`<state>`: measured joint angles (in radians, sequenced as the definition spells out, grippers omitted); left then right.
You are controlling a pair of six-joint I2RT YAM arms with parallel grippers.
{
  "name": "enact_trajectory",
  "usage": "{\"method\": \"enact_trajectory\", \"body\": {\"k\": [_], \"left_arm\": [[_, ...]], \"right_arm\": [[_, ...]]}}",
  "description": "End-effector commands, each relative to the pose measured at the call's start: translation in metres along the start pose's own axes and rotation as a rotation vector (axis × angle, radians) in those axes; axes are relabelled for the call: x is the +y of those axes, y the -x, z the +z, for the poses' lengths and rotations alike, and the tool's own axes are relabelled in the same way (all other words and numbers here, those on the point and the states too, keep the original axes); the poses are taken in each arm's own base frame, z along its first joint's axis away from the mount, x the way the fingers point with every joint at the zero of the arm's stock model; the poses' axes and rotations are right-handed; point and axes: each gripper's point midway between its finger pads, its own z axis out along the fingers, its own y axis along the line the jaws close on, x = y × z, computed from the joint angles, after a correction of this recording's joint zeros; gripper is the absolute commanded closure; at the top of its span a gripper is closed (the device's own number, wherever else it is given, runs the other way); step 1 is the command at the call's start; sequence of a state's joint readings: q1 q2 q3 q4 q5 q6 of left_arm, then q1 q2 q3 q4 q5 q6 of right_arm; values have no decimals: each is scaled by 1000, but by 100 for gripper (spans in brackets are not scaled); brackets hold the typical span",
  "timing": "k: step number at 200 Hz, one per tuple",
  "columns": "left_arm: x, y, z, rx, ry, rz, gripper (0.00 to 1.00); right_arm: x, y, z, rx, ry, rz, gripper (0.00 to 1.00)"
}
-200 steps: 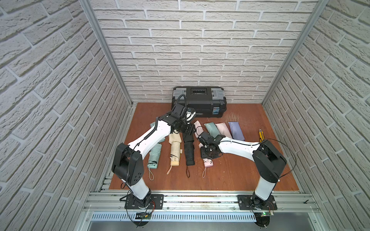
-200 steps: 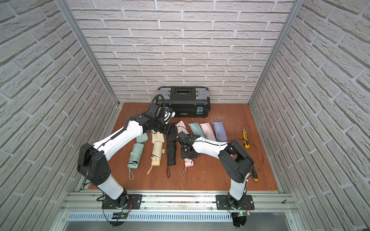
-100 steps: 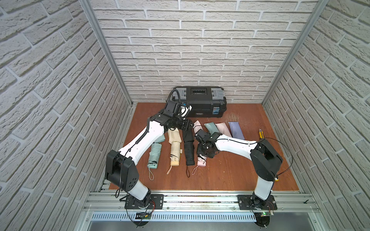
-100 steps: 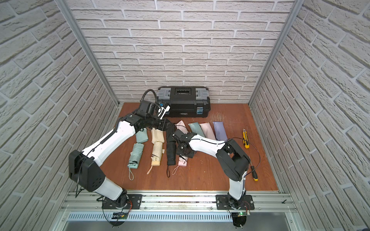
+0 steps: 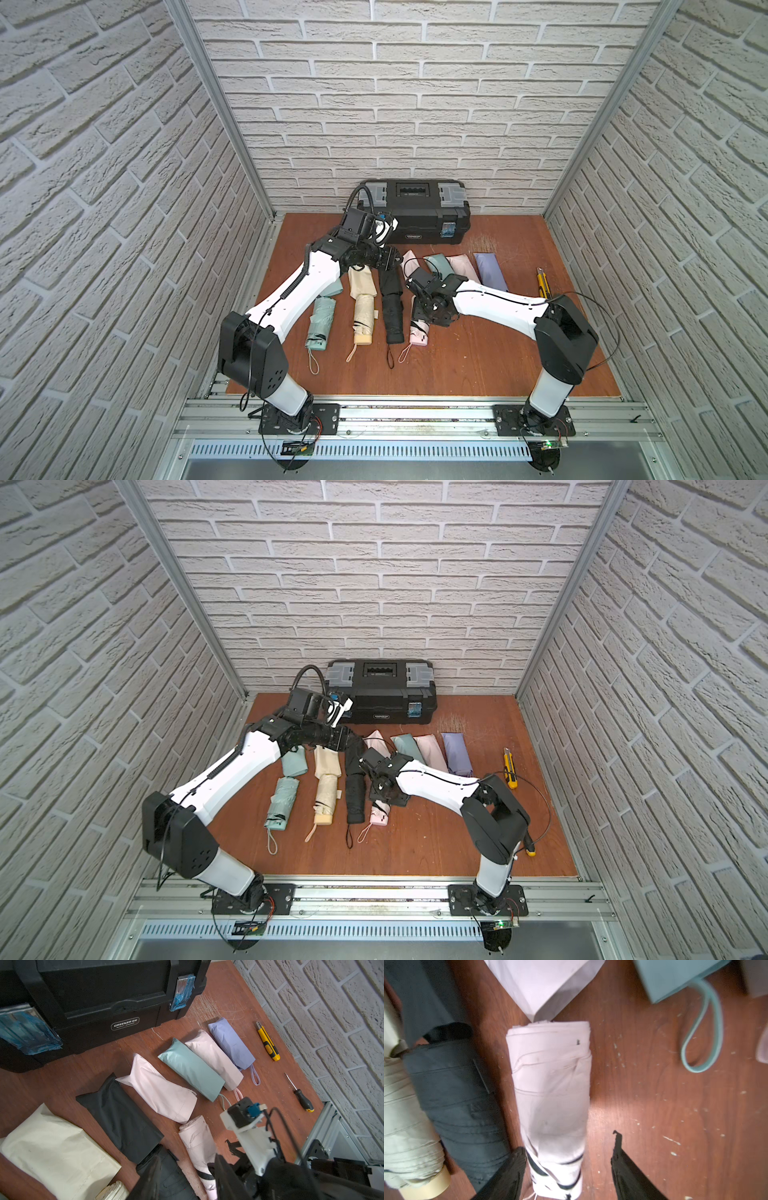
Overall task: Take umbrellas out of sleeves
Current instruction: Place the umbrella sleeve at the center of the board.
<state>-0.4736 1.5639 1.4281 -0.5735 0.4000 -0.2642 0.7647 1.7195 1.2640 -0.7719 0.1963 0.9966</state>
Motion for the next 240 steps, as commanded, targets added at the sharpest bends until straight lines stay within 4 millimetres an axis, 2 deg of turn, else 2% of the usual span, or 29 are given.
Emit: {"method": "enact_trajectory", "body": {"k": [1,45,72,101,127,209,240], "left_arm": [[1,4,5,-15,-39,-16,55],[9,4,6,-19,-32,-36,55],[13,3,10,-10,-41,-54,55],[18,2,12,-3,-41,-64,56],[21,2,12,-4,-33,-65,56],[25,2,16,8,-41,-84,56],[28,1,18,12,-42,-92,57]], "right_arm": [[-27,16,-12,-55,-51,-40,34],[-43,40,3,-42,-75,-131,35],[-42,53,15,-16,-101,-189,35],[-42,58,33,11,-130,-208,35],[-51,63,48,38,-161,-183,36],[-84,71,56,55,-255,-164,37],[-87,70,58,62,-244,-161,39]]}}
